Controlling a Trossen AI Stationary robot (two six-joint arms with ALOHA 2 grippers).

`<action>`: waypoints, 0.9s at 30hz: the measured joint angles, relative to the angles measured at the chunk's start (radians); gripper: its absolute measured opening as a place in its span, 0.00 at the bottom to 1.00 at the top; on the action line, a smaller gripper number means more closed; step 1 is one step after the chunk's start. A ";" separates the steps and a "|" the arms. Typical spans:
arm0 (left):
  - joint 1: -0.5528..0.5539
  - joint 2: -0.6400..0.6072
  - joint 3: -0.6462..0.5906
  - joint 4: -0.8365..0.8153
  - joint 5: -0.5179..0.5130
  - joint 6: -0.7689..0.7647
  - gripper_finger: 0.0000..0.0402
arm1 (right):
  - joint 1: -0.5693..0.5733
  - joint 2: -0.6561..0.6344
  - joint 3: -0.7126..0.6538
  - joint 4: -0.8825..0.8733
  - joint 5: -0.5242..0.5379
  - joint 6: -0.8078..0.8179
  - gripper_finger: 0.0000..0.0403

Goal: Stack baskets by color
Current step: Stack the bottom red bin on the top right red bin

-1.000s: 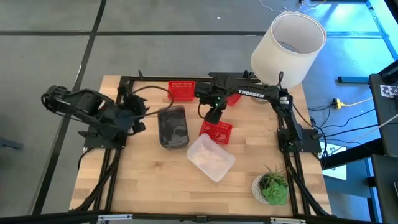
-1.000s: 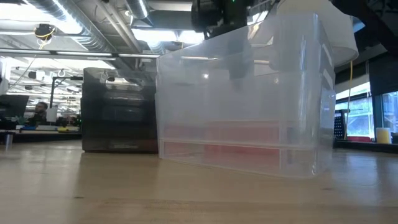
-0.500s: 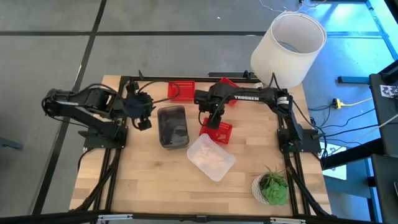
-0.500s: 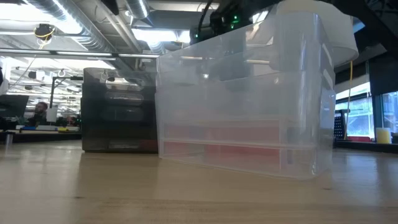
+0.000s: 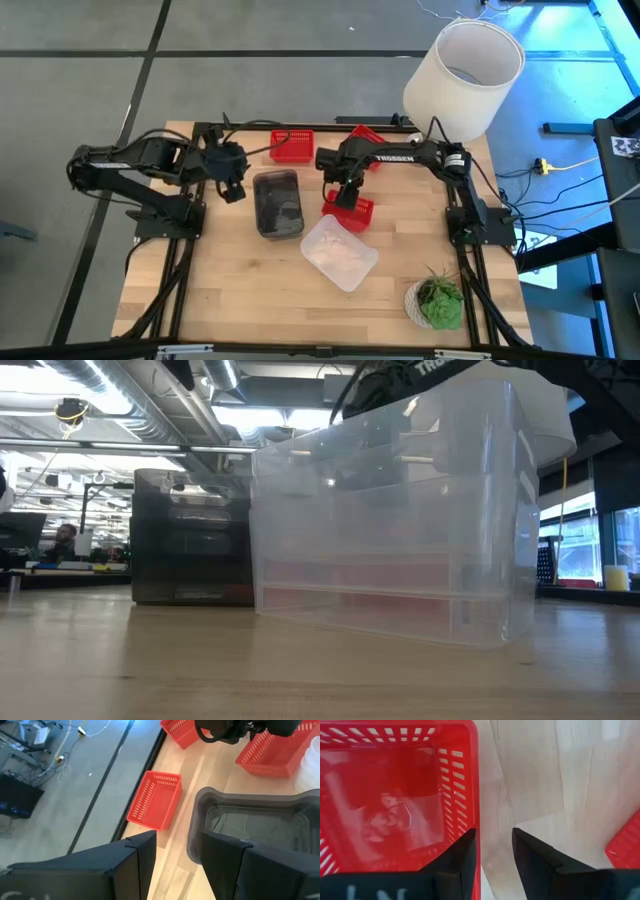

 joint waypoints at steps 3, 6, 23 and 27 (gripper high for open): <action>0.016 0.000 0.000 0.000 0.019 0.000 0.33 | 0.000 0.000 0.005 -0.003 0.000 -0.001 0.31; 0.028 0.000 0.000 -0.001 0.034 0.001 0.33 | 0.000 0.000 0.035 -0.010 0.000 0.000 0.31; 0.031 0.000 0.000 -0.002 0.062 0.001 0.33 | 0.001 0.000 0.035 0.015 -0.104 -0.072 0.31; 0.031 0.000 0.000 -0.002 0.062 0.007 0.33 | 0.000 0.000 -0.015 0.079 -0.103 -0.075 0.31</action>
